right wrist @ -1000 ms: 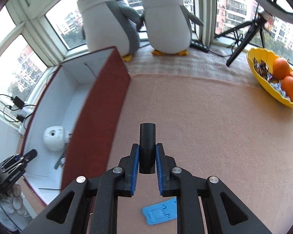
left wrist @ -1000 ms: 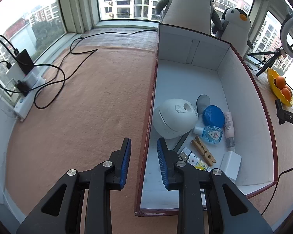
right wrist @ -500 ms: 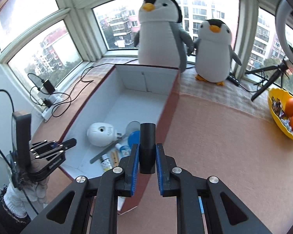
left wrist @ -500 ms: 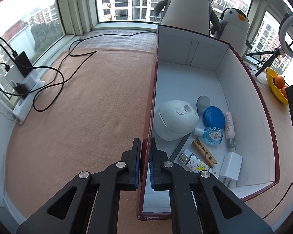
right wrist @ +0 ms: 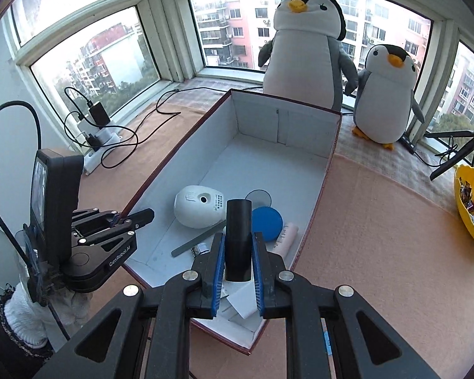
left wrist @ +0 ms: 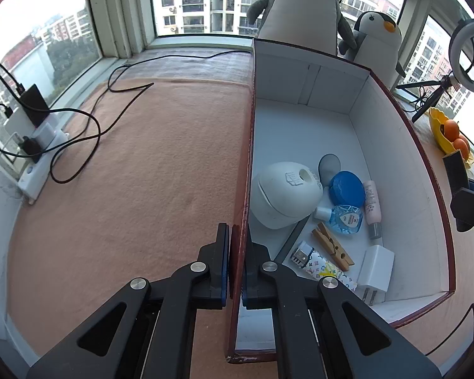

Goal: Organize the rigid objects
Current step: 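Carry the black cylinder with the right gripper into the box and release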

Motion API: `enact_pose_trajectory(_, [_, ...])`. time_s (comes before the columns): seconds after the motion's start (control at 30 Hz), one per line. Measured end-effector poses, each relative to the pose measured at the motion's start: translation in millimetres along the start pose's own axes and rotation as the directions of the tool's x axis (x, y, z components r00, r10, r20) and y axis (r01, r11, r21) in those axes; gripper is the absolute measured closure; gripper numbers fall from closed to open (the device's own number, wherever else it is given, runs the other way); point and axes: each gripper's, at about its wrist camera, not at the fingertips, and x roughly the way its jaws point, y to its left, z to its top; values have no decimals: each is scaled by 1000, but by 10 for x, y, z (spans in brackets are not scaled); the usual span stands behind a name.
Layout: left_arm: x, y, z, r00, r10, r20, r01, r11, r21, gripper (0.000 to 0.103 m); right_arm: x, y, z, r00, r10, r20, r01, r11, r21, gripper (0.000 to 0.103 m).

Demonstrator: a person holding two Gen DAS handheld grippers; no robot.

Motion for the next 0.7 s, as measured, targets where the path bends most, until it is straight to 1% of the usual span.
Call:
enact_pose_trajectory(0.27, [16, -2, -4, 1000, -3, -2, 3, 1000, 3, 98, 89, 95, -16, 1000, -9, -16, 9, 1000, -13, 88])
enact_pose_trajectory(0.7, [17, 1, -7, 1000, -3, -2, 3, 1000, 2, 99, 121, 111, -11, 1000, -12, -24, 11, 1000, -22, 88])
